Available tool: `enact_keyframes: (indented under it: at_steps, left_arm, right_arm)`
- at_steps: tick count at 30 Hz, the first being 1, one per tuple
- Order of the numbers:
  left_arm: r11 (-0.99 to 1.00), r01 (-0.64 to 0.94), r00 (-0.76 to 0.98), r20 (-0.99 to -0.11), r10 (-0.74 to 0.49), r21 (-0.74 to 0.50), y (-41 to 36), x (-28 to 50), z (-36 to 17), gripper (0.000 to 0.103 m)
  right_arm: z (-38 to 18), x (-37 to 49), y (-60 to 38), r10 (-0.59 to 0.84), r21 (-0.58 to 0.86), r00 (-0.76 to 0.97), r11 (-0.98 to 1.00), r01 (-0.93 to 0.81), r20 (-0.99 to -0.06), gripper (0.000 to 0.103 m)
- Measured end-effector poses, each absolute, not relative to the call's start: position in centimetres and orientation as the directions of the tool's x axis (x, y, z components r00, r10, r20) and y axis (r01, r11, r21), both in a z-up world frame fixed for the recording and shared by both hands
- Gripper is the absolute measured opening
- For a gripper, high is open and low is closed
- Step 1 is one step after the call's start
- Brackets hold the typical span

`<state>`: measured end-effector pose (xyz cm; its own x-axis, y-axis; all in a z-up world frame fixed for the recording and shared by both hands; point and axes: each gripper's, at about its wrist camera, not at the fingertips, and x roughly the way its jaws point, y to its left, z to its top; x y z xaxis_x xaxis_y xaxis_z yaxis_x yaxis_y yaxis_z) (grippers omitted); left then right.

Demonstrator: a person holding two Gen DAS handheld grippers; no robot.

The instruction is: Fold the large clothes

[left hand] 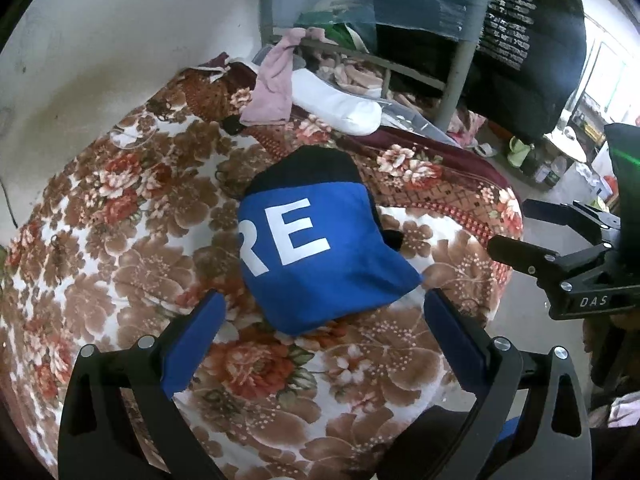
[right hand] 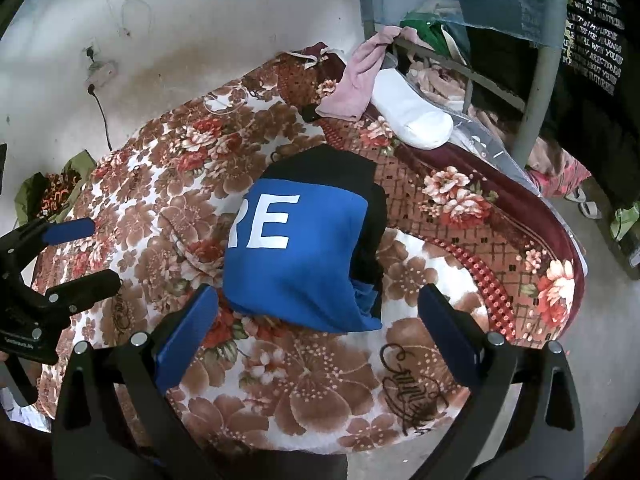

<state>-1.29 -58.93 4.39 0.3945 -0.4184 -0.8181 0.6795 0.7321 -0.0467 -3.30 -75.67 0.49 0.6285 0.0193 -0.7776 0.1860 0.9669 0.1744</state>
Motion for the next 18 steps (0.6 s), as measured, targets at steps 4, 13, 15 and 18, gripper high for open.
enact_keyframes:
  at_steps: [4, 13, 15, 18]
  left_arm:
    - [0.729, 0.684, 0.402, -0.814, -0.419, -0.038, -59.13, -1.31, 4.56, 0.098]
    - [0.727, 0.686, 0.4, -0.813, -0.424, -0.041, -59.18, -1.07, 4.72, 0.098]
    - [0.729, 0.683, 0.4, -0.814, -0.421, -0.042, -59.19, -0.92, 4.72, 0.098]
    - [0.73, 0.682, 0.4, -0.814, -0.422, -0.043, -59.1, -0.86, 4.71, 0.098]
  right_arm:
    - [0.41, -3.3, -75.68, 0.019, 0.173, 0.628, 0.967, 0.186, -0.778, 0.098]
    - [0.49, -3.09, -75.79, 0.02, 0.174, 0.627, 0.967, 0.186, -0.779, 0.098]
    - [0.31, -3.35, -75.73, 0.022, 0.179, 0.623, 0.965, 0.192, -0.782, 0.098]
    - [0.29, -3.16, -75.83, 0.02, 0.176, 0.624, 0.966, 0.189, -0.781, 0.098]
